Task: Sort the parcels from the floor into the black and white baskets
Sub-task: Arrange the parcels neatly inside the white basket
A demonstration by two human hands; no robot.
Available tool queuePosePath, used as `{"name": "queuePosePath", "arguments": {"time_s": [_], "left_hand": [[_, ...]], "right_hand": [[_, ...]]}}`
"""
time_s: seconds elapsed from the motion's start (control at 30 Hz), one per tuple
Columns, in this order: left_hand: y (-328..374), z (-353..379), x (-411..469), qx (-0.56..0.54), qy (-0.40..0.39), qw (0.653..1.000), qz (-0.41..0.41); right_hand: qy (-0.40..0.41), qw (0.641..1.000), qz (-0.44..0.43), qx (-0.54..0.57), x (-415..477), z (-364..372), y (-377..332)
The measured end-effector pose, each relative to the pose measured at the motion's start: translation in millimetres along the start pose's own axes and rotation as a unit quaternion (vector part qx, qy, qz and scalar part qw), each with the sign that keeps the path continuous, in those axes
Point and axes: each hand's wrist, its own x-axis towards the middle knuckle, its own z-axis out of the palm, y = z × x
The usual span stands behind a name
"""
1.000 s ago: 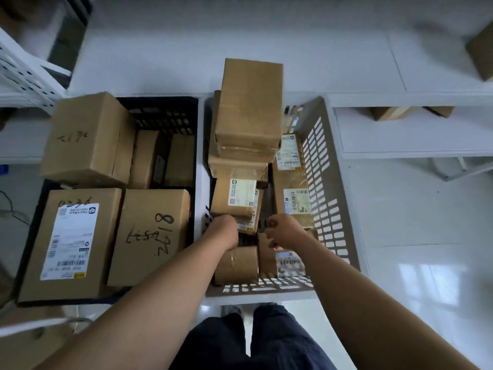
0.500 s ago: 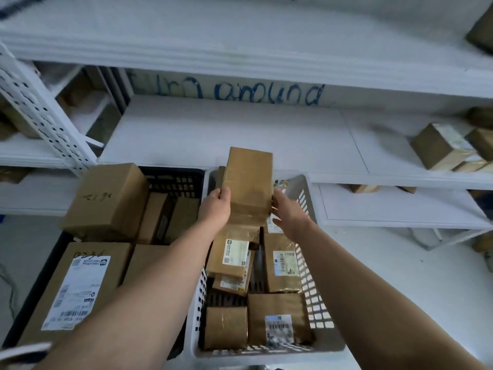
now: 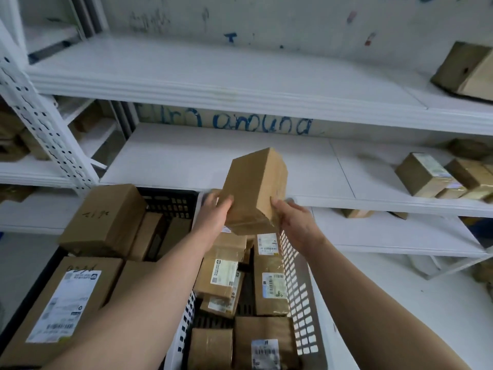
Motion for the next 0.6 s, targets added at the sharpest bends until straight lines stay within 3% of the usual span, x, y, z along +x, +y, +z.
{"name": "queuePosePath", "arguments": {"time_s": [0.1,0.23,0.4,0.47,0.6], "left_hand": [[9.0,11.6,-12.6,-0.021,-0.065,0.997,-0.039],[10.9,32.3,-32.8,-0.023,-0.107,0.991,-0.08],[-6.0,36.0,-41.1,-0.248,-0.128,0.947,-0.156],[-17.0,38.5,-43.6,-0.293,-0.161,0.927,-0.169],[-33.7,42.7,-44.4,-0.274,-0.138,0.932,-0.191]], "right_hand": [[-0.065,0.997,-0.004,0.029,-11.6,-7.7,-8.3],[-0.091,0.995,-0.03,0.041,-21.0,-15.6,-14.0],[-0.052,0.998,0.015,-0.022,-27.1,-34.3,-14.0],[-0.046,0.997,0.051,-0.039,-30.0,-36.7,-9.4],[-0.035,0.993,0.113,-0.018,-34.4,-45.0,-5.8]]}}
